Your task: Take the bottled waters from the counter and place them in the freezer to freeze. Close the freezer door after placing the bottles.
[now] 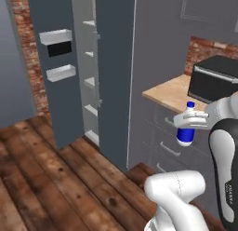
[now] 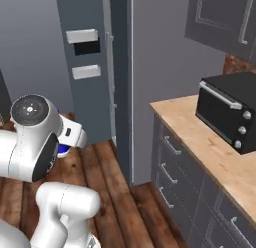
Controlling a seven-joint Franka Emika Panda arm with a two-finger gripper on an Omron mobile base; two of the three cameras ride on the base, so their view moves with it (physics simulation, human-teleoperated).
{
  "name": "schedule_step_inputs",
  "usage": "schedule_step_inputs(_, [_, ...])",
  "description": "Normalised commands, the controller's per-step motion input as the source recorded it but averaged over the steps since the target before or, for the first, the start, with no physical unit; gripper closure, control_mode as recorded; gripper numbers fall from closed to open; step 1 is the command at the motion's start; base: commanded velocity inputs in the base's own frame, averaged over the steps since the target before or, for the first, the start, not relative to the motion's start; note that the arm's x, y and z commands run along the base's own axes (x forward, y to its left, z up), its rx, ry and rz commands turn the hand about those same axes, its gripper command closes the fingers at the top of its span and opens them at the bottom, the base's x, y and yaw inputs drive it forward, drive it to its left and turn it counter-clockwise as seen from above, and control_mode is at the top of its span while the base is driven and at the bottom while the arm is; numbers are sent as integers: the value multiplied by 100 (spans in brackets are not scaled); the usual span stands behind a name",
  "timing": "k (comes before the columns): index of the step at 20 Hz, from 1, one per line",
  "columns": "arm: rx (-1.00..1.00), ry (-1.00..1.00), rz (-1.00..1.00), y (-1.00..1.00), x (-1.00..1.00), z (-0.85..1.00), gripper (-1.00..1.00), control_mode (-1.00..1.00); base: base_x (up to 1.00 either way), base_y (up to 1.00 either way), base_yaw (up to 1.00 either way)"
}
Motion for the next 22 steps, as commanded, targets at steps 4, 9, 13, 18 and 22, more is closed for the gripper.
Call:
schedule_step_inputs(4, [0,0,0,0,0,0,100,100,80,100,-22])
schedule_step_inputs(9, [0,0,0,0,0,0,100,100,78,100,-24])
schedule_step_inputs(13, [0,0,0,0,0,0,100,100,80,100,-34])
schedule_step_inputs(18, [0,0,0,0,0,0,100,100,68,98,-41])
schedule_step_inputs(22, [0,0,0,0,0,0,100,100,33,94,-54])
